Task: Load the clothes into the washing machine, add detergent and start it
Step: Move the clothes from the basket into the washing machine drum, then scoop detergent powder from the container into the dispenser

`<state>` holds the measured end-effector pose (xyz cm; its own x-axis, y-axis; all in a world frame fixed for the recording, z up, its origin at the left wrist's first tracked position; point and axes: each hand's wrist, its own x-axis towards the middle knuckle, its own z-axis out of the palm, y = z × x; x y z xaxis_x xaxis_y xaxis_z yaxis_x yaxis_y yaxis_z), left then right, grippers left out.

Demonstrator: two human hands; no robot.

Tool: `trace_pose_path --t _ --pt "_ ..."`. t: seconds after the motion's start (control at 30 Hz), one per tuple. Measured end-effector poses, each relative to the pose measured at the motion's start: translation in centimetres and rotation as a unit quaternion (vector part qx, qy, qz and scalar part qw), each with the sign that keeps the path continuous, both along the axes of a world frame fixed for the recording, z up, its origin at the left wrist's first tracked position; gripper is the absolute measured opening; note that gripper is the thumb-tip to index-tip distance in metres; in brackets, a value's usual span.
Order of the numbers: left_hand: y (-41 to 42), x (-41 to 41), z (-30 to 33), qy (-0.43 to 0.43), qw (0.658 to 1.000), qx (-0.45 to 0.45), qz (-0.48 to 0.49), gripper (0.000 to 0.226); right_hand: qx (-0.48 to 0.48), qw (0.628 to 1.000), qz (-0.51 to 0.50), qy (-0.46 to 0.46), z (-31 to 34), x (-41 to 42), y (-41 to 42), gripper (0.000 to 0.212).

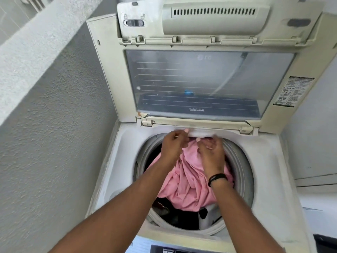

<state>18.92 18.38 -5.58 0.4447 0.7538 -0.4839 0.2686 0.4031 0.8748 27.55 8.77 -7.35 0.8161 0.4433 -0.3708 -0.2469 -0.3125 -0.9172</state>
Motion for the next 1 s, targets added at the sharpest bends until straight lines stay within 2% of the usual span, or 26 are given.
trace_pose_path --t 0.1,0.17,0.47,0.53,0.63,0.87,0.93,1.0 --pt "1.1 1.1 0.1 -0.036 0.993 -0.113 0.016 0.052 0.081 0.983 -0.124 0.107 0.3 2.0 1.0 0.084" --pt "1.1 1.4 -0.6 -0.037 0.989 -0.141 0.018 0.055 0.099 0.969 -0.151 0.171 0.2 2.5 1.4 0.091" --pt "0.7 2.8 -2.8 -0.119 0.957 -0.246 0.096 0.048 0.219 0.912 -0.184 0.293 -1.5 2.0 3.6 0.041" --pt "0.5 3.0 -2.9 -0.128 0.951 -0.255 0.116 0.056 0.25 0.9 -0.191 0.301 -1.8 1.9 3.7 0.046" --pt "0.3 3.3 -2.8 -0.141 0.943 -0.268 0.136 0.064 0.277 0.89 -0.19 0.31 -2.0 2.2 3.6 0.068" --pt "-0.2 3.5 -3.3 -0.13 0.952 -0.232 0.151 0.092 0.262 0.903 -0.167 0.296 -2.3 2.1 3.3 0.049" --pt "-0.2 3.3 -3.0 -0.124 0.955 -0.228 0.142 0.091 0.254 0.907 -0.156 0.297 -2.2 2.2 3.2 0.05" --pt "-0.1 2.9 -2.9 -0.12 0.959 -0.225 0.126 0.08 0.242 0.913 -0.136 0.299 -2.1 2.4 2.9 0.046"
